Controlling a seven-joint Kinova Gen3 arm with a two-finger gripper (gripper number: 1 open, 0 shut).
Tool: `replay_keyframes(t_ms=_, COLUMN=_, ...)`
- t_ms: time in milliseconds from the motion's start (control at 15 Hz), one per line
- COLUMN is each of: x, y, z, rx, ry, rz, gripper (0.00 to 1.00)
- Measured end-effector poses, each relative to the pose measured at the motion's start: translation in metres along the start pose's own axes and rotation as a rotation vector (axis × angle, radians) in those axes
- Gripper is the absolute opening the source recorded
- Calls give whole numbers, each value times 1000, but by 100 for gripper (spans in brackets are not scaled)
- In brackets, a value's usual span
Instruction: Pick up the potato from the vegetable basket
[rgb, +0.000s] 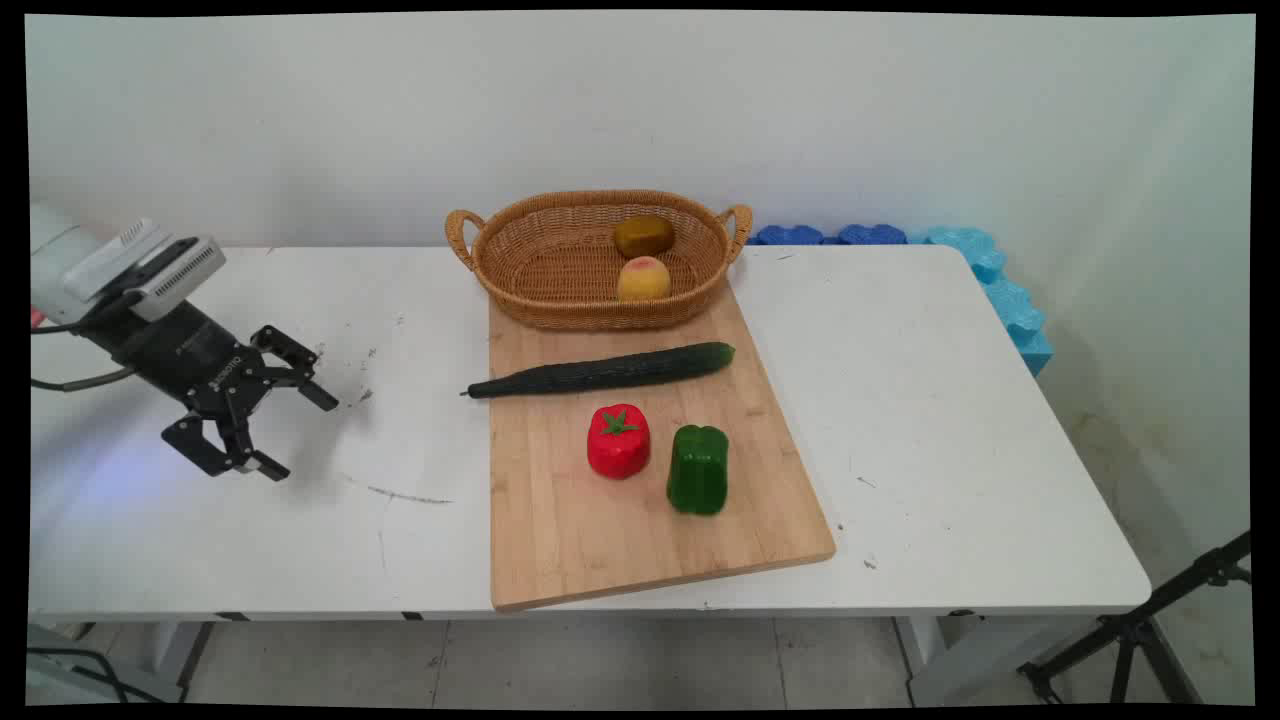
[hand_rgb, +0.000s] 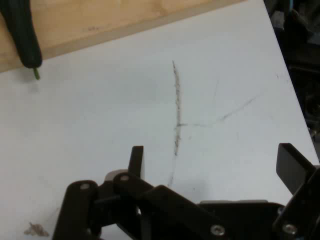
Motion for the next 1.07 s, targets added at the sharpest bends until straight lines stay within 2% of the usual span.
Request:
replay_keyframes(t_ms=200, x=9, y=-4, z=1, rx=19, ry=8, rz=-28, gripper=100)
replay_keyframes(t_ms=400, x=25, y=-15, z=3, rx=54, ry=11, rz=-73, gripper=100)
replay_keyframes(t_ms=733, x=62, y=-44, z=10, rx=140, ry=10, rz=-151, gripper=100)
replay_keyframes(t_ms=1067, x=107, y=-83, z=20, rx=244, ry=6, rz=-205, gripper=100)
